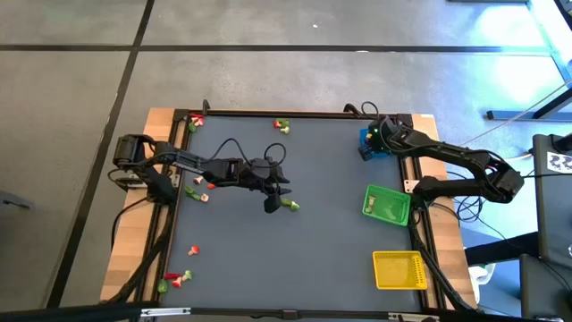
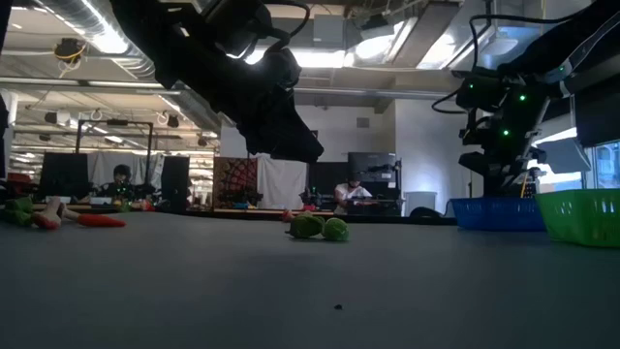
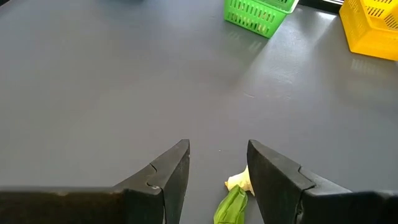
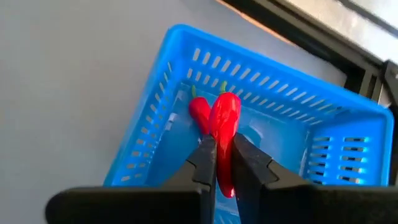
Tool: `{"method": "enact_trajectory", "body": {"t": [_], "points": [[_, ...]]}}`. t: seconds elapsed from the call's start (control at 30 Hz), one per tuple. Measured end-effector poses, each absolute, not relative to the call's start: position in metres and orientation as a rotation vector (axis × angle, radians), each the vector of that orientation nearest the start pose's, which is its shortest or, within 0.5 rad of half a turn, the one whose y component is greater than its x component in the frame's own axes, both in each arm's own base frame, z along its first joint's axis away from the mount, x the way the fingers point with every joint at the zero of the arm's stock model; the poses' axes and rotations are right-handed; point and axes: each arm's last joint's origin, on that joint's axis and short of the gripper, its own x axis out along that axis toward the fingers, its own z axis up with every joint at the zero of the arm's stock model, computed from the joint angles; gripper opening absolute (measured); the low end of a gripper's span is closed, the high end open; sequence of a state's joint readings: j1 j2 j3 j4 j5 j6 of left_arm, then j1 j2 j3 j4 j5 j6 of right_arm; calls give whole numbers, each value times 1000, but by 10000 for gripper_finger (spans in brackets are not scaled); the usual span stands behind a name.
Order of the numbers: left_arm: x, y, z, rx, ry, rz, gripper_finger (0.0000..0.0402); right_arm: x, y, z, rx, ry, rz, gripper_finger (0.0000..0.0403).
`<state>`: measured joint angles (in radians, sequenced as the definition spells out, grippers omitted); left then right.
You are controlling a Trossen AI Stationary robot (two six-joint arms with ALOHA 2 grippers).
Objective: Sort produce into baskets
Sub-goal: Put the red chili pepper into the blue basket, then put the green mushroom into the green basket
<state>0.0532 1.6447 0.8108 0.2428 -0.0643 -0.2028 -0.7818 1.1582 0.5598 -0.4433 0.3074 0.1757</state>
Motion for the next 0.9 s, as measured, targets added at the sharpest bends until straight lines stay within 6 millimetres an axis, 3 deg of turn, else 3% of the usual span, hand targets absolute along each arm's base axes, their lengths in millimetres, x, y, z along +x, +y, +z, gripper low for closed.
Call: {"method": "enact_trajectory", "body": {"t": [0.3, 0.53, 0.73, 0.9], "points": [[328, 19, 172, -193, 578, 173, 157, 137, -147, 172, 405, 984, -1073, 41], [328, 19, 172, -192, 578, 173, 157, 138, -148, 174, 379, 991, -1059, 112], [328, 19, 172, -192, 578, 173, 157, 147, -150, 204, 321, 917, -979, 143], [328, 19, 172, -192, 578, 173, 157, 168, -134, 232, 298, 764, -762, 143]]}}
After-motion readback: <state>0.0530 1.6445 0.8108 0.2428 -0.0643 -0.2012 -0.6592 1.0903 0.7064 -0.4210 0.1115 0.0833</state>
